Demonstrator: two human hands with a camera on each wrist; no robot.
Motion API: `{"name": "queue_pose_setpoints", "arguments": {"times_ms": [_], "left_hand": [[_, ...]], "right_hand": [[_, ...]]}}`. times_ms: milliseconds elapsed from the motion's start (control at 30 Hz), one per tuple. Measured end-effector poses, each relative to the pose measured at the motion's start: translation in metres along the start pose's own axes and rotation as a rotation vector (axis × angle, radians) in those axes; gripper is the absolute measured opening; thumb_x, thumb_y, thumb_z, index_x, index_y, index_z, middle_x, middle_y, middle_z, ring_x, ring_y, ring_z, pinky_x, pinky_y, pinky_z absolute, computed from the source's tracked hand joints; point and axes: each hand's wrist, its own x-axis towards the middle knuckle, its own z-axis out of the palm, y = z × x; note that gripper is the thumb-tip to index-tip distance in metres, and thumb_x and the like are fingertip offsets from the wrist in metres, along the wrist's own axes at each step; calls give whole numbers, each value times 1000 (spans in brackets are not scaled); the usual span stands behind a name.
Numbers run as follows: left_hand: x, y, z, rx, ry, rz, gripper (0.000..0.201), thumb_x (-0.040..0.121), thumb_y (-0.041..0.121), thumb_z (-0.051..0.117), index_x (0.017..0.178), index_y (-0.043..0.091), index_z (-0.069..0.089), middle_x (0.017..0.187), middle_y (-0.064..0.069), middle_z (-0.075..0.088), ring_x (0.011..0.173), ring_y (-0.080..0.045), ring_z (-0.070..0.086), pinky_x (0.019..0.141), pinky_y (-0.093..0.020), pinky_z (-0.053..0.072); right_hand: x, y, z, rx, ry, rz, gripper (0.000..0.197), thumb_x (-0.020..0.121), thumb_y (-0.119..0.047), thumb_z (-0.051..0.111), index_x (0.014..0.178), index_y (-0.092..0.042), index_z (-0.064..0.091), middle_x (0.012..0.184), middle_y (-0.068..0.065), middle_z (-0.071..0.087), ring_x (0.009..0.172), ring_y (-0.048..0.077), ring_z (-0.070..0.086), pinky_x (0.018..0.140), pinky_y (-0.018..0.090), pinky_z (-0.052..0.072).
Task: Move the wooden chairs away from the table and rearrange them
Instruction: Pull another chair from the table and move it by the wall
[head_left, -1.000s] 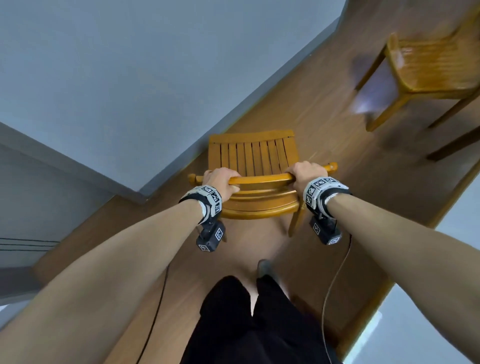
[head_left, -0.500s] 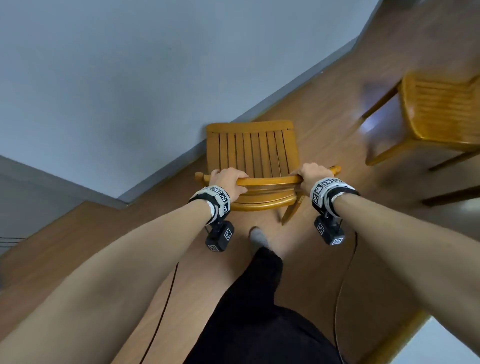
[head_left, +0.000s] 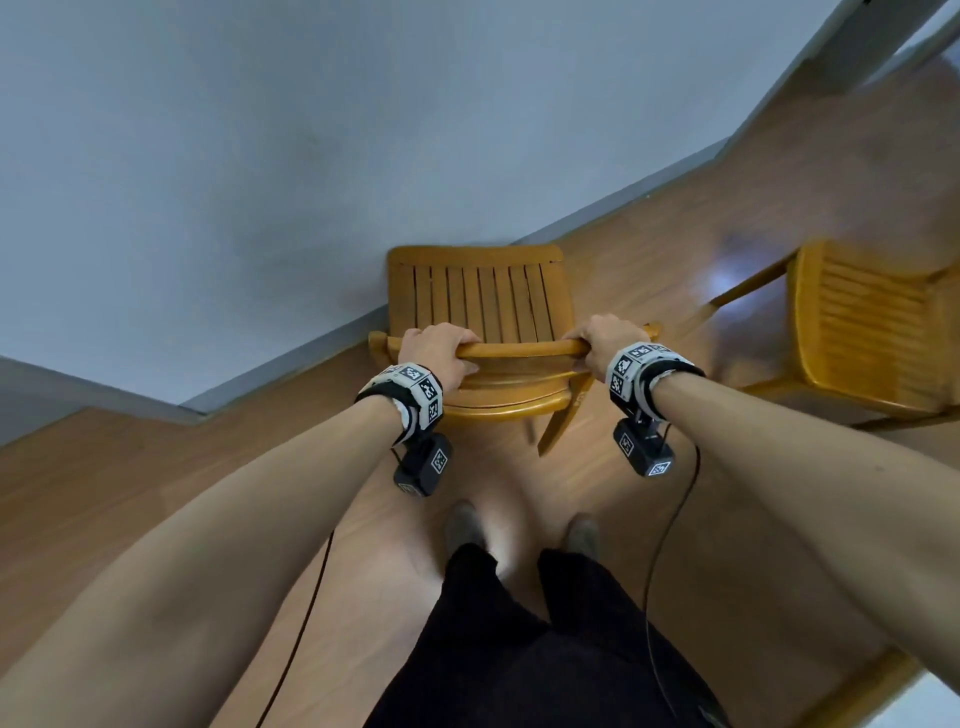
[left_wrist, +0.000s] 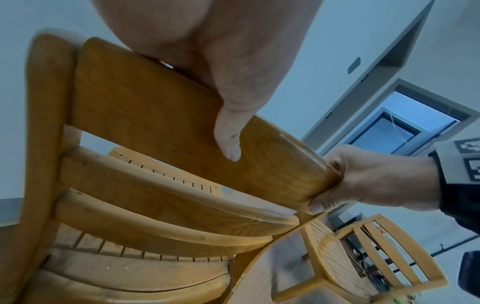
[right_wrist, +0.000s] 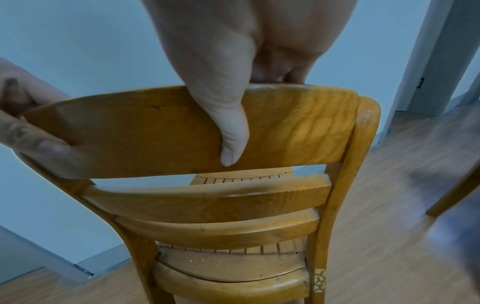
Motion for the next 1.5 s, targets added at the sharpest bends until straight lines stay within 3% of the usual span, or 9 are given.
{"name": "queue_pose_setpoints", "arguments": {"times_ms": [233,433,700,867,933,1033,1133,1333,1500], "left_hand": [[28,51,24,-31,43,-64,20,92,36,65,111,31,70,98,9,70,96,-17,62,96,-41,46],[53,102,52,-107,5,-239,27,87,35,69,114,39,69,99,10,70,96,-19,64,96,-38,48],[61,144,127,-151,2,-395,41,85,25,72,123,40,67,103,10,73,94,-17,66,94,-38,52],[54,148,167,-135,25,-452,44,83,27,75,124,39,66,103,8,75,93,-16,68,86,-27,53],[50,149,173,-132,63,-481,43,85,20,72,124,35,67,99,4,76,95,-18,67,91,-29,51],[49,157,173,-105,80,-514,51,82,7,63,126,32,67,114,2,72,110,-24,62,101,-37,46],[49,164,168,-137,56,-554,58,80,2,60,130,31,63,124,0,68,112,-26,62,98,-41,51],[58,211,122,-132,39,-457,57,84,32,63,140,25,53,136,-2,60,108,-21,64,93,-41,55],[105,267,68,48,47,-339,53,92,37,55,143,21,50,144,-5,53,127,-27,53,102,-42,48]], "right_hand": [[38,57,-24,-110,-16,-94,34,92,-12,64,110,-40,72,88,-8,70,79,17,67,69,34,60],[75,114,-35,-174,-30,-224,32,91,-9,60,101,-37,73,91,-5,72,80,21,66,60,28,48],[95,183,3,-230,-43,-372,40,91,-20,64,122,-46,65,109,-5,70,95,24,67,75,32,55],[94,206,32,-285,-44,-419,46,94,-21,63,133,-45,59,121,-2,68,108,27,64,85,37,55],[92,207,38,-277,-6,-453,43,94,-20,61,132,-41,61,122,-2,67,111,27,62,89,37,53],[83,209,39,-226,10,-507,35,93,-17,59,125,-31,65,116,-1,69,109,26,61,94,40,50],[70,222,29,-55,8,-473,38,91,-16,59,127,-29,63,118,-3,66,111,23,61,92,41,53],[49,279,-13,-21,43,-328,53,90,-22,59,142,-29,51,141,-3,56,123,24,57,98,37,49],[62,352,-60,32,67,-185,54,91,-27,57,145,-31,49,147,-3,52,127,24,54,99,38,49]]}}
